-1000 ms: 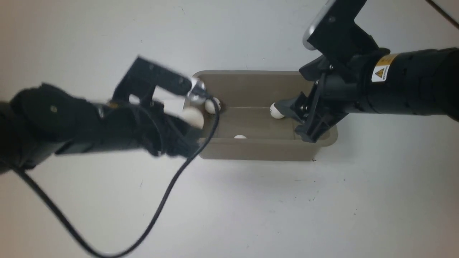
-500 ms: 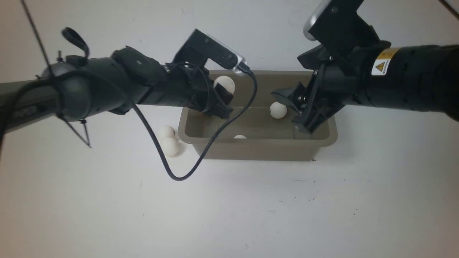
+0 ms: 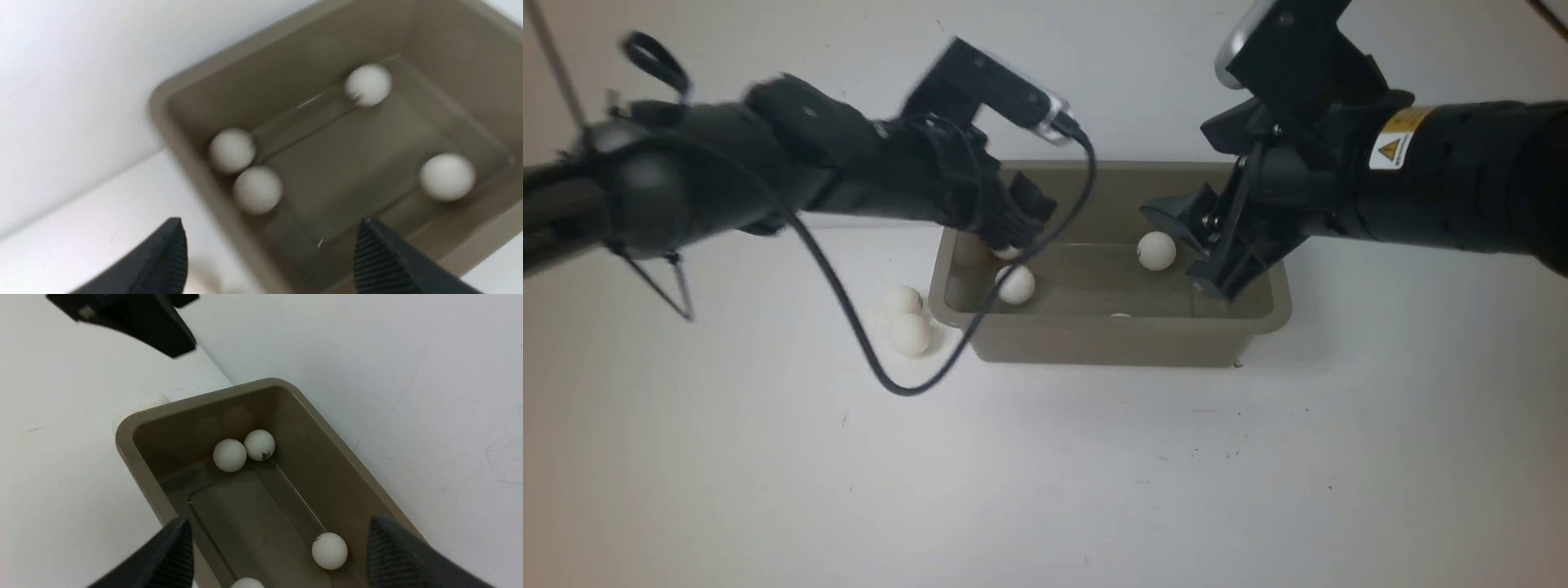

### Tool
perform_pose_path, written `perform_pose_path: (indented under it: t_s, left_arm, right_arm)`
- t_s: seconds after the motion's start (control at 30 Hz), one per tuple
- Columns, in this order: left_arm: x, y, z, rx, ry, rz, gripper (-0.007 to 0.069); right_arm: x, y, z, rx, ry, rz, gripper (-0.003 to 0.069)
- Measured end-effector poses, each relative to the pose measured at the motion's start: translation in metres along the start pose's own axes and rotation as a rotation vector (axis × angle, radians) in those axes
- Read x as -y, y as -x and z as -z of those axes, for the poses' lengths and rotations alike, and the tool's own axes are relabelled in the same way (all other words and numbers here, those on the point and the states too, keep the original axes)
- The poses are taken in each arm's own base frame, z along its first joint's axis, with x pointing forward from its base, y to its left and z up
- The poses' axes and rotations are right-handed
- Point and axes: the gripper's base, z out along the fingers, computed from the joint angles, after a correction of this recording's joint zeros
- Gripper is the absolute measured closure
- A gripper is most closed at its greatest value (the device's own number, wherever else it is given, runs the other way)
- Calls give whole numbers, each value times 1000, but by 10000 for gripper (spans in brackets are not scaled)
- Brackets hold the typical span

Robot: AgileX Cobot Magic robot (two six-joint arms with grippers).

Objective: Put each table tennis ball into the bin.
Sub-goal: Use the left arm to put the table tennis ball into the box, then use the left arm to clamp the table tennis ball closest to it

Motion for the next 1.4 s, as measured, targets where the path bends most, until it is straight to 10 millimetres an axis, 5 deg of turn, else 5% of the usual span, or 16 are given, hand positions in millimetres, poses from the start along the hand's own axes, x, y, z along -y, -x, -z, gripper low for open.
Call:
perform_pose_path:
  t_s: [0.23,0.5,0.8,1.0,1.4]
  left_arm:
    - [-48,-25,30,-193,155,183,136]
    - [-39,-26,27,-242,137,86,136]
    - [-13,-61,-26,-452,-99,-258,136]
    - [-17,-80,-49,-499,-126,-246,136]
    - [-19,-83,-63,-439,-101,-154,136]
  right_arm:
    - [1,2,0,17,-14,0,144]
    - [3,3,0,37,-30,0,144]
    - [3,4,0,40,-32,1,144]
    - [3,4,0,40,-32,3,144]
    - [3,4,0,41,-33,3,144]
